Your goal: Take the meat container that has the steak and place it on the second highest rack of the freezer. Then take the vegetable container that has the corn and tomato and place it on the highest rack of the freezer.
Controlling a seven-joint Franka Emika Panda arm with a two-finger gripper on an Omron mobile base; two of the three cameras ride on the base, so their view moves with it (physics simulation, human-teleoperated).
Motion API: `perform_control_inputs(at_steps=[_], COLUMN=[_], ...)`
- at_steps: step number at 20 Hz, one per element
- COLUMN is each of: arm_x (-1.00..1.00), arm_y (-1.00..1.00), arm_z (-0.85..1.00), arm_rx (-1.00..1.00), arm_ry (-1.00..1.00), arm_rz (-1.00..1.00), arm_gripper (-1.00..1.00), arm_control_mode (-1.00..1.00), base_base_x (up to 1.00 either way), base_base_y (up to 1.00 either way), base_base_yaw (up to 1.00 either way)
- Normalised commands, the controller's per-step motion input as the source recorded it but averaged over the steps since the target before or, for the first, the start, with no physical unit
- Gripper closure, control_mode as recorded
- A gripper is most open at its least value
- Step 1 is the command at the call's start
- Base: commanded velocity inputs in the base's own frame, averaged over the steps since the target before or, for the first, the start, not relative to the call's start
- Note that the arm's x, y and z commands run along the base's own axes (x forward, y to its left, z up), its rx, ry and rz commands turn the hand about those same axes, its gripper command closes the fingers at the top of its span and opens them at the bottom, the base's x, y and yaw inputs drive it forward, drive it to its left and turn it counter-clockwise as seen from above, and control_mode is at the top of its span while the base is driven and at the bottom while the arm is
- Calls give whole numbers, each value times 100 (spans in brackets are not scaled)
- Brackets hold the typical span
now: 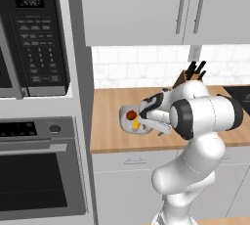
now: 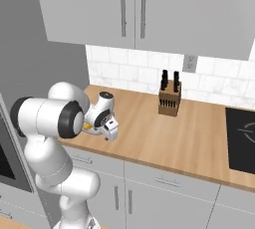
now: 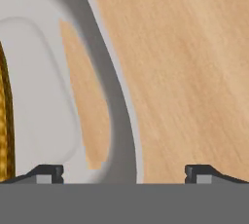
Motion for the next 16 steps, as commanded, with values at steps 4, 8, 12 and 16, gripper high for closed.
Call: perform_control_inputs(at_steps=[4, 8, 12, 16], arm_x=[0, 0, 0, 0], arm_y=[0, 0, 0, 0], arm_z=[0, 0, 0, 0], arm_rx=[0, 0, 0, 0], arm_ry=[1, 0, 0, 0], arm_rz=[0, 0, 0, 0], arm_gripper=[100, 100, 100, 100], arm_control_mode=[-100, -100, -100, -100], base_base_x=[0, 0, 0, 0], base_base_y=[0, 0, 0, 0], base_base_yaw=[0, 0, 0, 0])
